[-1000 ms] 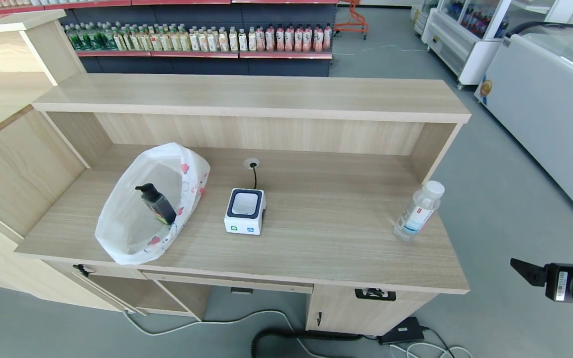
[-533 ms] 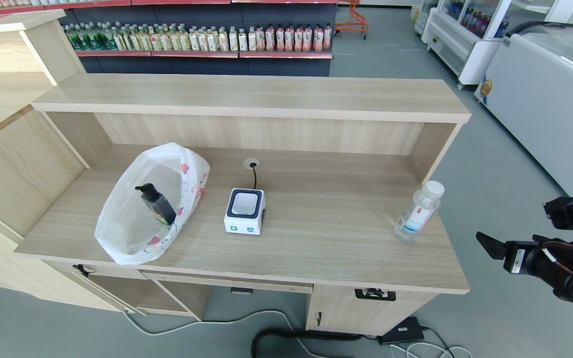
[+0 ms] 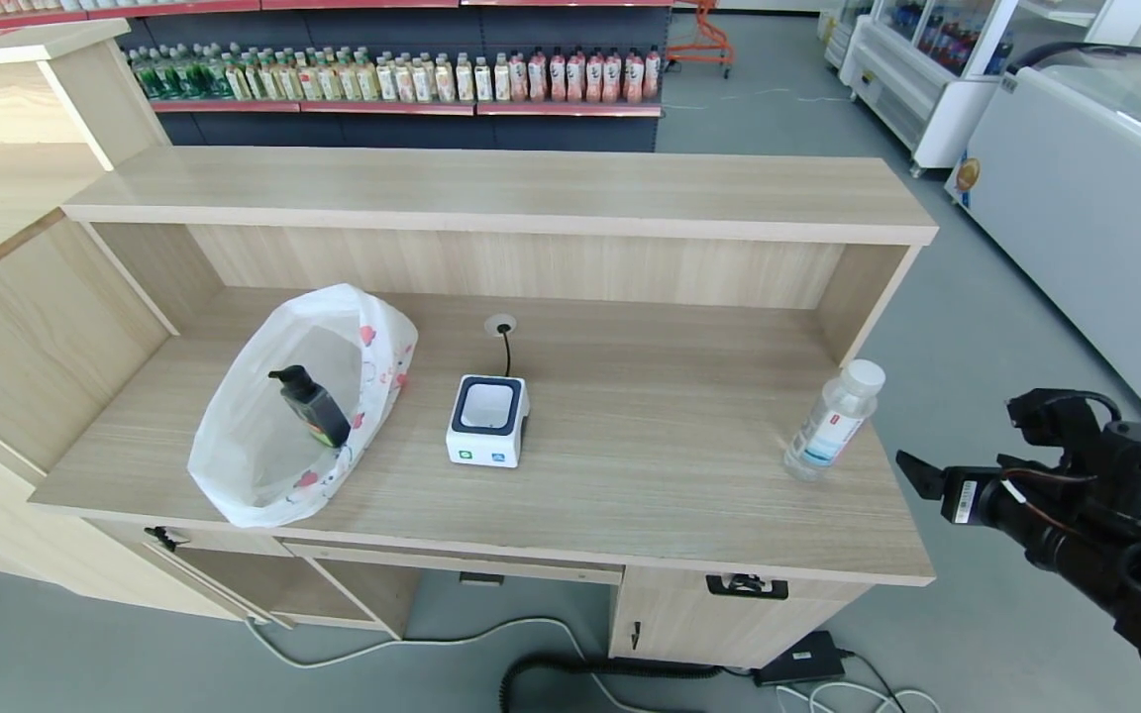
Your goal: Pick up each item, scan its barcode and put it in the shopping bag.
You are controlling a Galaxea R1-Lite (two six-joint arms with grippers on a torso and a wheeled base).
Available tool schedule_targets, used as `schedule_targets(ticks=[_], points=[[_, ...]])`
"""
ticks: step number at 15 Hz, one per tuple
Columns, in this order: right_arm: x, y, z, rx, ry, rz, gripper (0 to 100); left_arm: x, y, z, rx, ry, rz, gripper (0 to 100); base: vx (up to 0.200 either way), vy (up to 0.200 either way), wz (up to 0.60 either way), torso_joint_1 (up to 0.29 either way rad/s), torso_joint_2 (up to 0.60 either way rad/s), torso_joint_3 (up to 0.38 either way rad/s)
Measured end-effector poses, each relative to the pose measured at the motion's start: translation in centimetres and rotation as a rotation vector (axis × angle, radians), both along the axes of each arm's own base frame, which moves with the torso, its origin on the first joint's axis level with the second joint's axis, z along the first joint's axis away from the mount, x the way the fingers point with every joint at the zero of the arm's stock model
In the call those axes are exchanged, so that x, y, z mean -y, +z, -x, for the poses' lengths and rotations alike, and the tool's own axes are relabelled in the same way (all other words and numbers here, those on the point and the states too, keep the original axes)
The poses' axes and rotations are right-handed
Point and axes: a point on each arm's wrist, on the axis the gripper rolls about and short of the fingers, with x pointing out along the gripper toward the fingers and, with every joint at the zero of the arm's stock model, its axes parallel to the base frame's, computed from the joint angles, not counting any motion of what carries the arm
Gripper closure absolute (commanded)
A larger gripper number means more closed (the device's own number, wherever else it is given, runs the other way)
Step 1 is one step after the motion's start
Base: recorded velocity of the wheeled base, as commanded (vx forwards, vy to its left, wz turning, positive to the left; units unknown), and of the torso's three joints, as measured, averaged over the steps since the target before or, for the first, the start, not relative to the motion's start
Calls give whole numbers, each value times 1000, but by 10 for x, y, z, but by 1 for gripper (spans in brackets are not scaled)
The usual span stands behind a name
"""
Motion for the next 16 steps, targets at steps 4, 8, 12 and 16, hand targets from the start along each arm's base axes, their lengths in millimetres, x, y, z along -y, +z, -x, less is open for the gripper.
schedule_targets(ticks=[4,8,12,16], points=[[-15,-3,-25,32,60,4,0,0,0,0,0,0,0,0,0,0,0,0,0,0],[-30,-9,-43,49,112,24,0,0,0,0,0,0,0,0,0,0,0,0,0,0],[-38,-14,-63,71,146,65,0,0,0,0,0,0,0,0,0,0,0,0,0,0],[-49,-19,-79,91,213,76,0,0,0,0,0,0,0,0,0,0,0,0,0,0]])
